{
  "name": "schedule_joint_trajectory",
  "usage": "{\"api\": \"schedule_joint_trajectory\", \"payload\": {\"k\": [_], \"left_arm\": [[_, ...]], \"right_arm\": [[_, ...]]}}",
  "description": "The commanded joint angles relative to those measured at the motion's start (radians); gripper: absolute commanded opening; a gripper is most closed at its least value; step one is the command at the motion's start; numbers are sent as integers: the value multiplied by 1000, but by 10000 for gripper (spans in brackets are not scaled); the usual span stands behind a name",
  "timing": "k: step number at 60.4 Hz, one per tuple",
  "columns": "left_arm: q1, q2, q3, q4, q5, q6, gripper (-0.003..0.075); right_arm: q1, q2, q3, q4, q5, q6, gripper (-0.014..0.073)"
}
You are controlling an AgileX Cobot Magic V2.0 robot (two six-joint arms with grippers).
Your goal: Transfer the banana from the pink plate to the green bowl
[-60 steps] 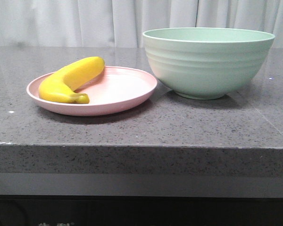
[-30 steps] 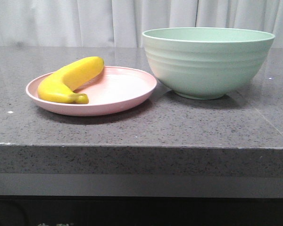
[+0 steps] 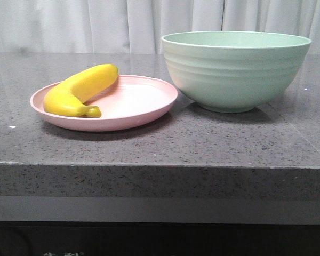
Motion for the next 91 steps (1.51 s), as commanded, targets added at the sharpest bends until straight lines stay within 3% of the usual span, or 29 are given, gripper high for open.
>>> {"api": "schedule_joint_trajectory", "payload": {"k": [1, 14, 27, 51, 79, 87, 91], "left_arm": [[-59, 97, -102, -12, -31, -1, 640], [-143, 306, -237, -12, -6, -1, 640], [-143, 428, -289, -14, 1, -1, 639], [-198, 505, -292, -5, -1, -1, 529], [-196, 556, -292, -5, -2, -1, 522], [-196, 556, -295, -5, -2, -1, 448], [-196, 556, -297, -5, -3, -1, 368]], "right_arm": [[-7, 16, -40, -5, -87, -8, 652], [-7, 16, -40, -6, -87, -8, 652], [-7, 16, -40, -7, -87, -8, 652], [-7, 16, -40, -7, -87, -8, 652], [-7, 16, -40, -7, -79, -8, 652], [-7, 16, -40, -7, -79, -8, 652], [-7, 16, -40, -7, -79, -8, 652]]}}
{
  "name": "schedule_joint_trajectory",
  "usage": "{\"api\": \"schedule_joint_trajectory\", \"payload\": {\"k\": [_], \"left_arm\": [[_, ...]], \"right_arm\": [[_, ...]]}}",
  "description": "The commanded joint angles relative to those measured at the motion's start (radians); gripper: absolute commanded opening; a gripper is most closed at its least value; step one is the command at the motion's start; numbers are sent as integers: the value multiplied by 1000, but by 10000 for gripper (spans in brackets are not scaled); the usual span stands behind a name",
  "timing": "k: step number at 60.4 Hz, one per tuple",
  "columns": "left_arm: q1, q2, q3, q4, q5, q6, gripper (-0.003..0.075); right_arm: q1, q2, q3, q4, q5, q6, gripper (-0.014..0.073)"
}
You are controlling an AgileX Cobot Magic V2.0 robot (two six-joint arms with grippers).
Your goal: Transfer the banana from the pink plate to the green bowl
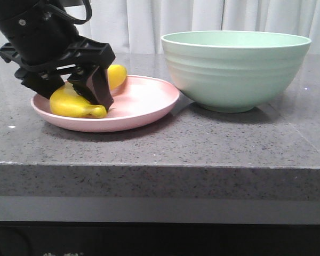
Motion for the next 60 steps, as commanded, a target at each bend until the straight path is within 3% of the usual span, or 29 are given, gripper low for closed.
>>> {"api": "schedule_joint_trajectory", "payload": {"k": [1, 15, 32, 47, 60], "left_arm": [[-3, -29, -29, -6, -35, -1, 351], [-1, -31, -29, -2, -43, -1, 133], [-4, -171, -29, -2, -15, -1, 115], [-46, -359, -21, -2, 97, -1, 115], [-136, -460, 11, -2, 91, -1, 115]], "right_arm": [[-7, 16, -39, -6, -78, -8, 652], [-7, 16, -39, -6, -78, -8, 652], [-3, 28, -54, 45, 17, -8, 652], [21, 212, -176, 348, 163, -34, 652], [127, 440, -303, 778, 250, -266, 652]]}}
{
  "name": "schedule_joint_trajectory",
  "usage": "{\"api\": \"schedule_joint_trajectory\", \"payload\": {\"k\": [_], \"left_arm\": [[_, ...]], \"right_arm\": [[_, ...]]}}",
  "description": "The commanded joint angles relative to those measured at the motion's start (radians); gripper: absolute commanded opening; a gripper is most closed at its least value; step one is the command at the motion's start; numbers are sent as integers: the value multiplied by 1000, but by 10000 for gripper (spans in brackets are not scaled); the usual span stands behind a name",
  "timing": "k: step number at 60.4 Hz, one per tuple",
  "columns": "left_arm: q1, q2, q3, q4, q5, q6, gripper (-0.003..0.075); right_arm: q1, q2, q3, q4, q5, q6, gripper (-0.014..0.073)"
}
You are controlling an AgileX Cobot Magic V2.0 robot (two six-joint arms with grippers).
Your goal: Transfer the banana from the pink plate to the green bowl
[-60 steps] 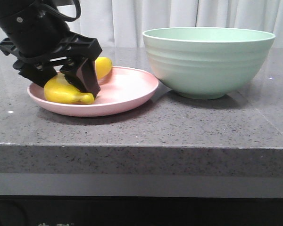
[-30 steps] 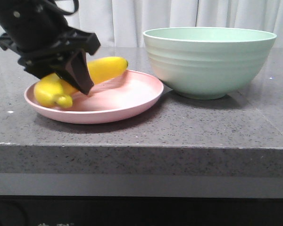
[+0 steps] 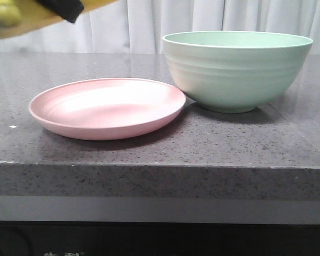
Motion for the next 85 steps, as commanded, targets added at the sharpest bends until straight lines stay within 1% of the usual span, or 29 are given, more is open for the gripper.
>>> {"api": "schedule_joint_trajectory", "payload": {"k": [1, 8, 9, 16, 25, 31, 35, 53, 57, 60, 72, 75, 78, 79, 85], "left_arm": [[-42, -53, -18, -8, -58, -1, 115], [-85, -62, -18, -8, -61, -1, 115], [-92, -62, -18, -8, -61, -1, 115], [-115, -62, -18, -8, -69, -1, 115], [-122, -62, -18, -8, -97, -1, 115], [-122, -62, -18, -10, -108, -1, 115], [-122, -62, -18, -10, -113, -1, 115], [-122, -60, -18, -10, -115, -1, 115], [-122, -60, -18, -10, -115, -1, 115], [-122, -60, -18, -10, -115, -1, 115], [-122, -60, -18, -10, -116, -1, 119], [-122, -60, -18, -10, -116, -1, 127], [-122, -60, -18, -10, -117, -1, 158], [-122, -60, -18, -10, -117, -1, 179], [-122, -60, -18, -10, -122, -1, 297]], "right_arm": [[40, 93, -82, 233, -9, -129, 652], [83, 220, -142, 508, 58, -305, 652], [86, 228, -149, 523, 70, -315, 652], [100, 360, -196, 754, 180, -439, 652], [101, 491, -235, 916, 308, -505, 652], [105, 564, -260, 972, 367, -524, 652], [119, 613, -287, 981, 385, -526, 652], [241, 736, -401, 981, 378, -526, 643], [249, 750, -408, 983, 371, -526, 598], [250, 756, -409, 983, 368, -526, 547], [250, 762, -410, 983, 354, -526, 225], [250, 762, -410, 983, 353, -526, 160], [250, 762, -410, 983, 353, -526, 116], [250, 762, -410, 983, 353, -526, 106], [250, 762, -410, 982, 349, -526, 98]]}}
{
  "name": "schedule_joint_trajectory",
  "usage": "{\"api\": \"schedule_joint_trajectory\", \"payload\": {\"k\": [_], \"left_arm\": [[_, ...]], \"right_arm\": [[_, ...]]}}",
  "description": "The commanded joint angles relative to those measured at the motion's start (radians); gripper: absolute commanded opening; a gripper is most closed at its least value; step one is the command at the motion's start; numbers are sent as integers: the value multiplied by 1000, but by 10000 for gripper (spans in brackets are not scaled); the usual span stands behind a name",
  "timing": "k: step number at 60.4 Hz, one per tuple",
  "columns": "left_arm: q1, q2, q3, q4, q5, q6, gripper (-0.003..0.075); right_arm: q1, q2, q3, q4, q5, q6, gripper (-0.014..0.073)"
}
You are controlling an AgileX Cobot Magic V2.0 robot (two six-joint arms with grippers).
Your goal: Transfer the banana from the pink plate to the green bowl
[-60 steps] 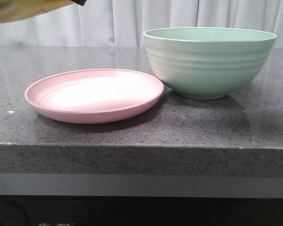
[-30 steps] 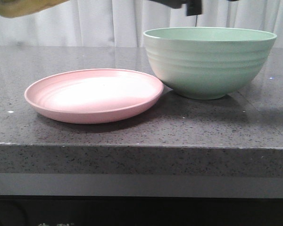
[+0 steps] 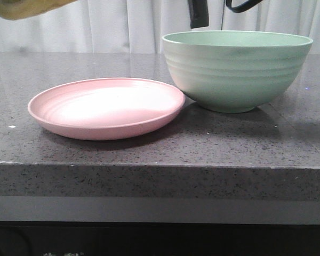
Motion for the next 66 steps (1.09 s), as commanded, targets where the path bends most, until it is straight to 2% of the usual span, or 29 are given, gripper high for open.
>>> {"api": "schedule_joint_trajectory", "payload": {"k": [1, 10, 15, 29, 41, 45, 52, 60, 66], "left_arm": [[-10, -26, -29, -8, -78, -1, 314], [-10, -29, -31, 14, -78, -1, 463], [-10, -36, -33, 17, -87, -1, 499], [-10, -106, -33, 17, -88, -1, 505], [-10, -181, -33, 27, -88, -1, 505], [-10, -188, -33, 36, -88, -1, 505], [-10, -188, -33, 38, -88, -3, 505], [-10, -179, -33, 38, -86, -5, 505], [-10, -178, -33, 38, -86, -7, 505]], "right_arm": [[-2, -37, -33, 57, 32, -17, 98], [-3, -37, -37, 39, -18, -23, 98], [-12, -37, -61, -31, -60, -27, 98], [-71, -37, -187, -130, -67, -25, 99], [-210, -37, -370, -257, -81, 23, 99], [-262, -37, -434, -348, -84, 47, 99], [-336, -37, -559, -587, -65, 112, 99], [-340, -22, -648, -888, -61, 217, 99], [-337, 18, -664, -995, -37, 277, 99]]}}
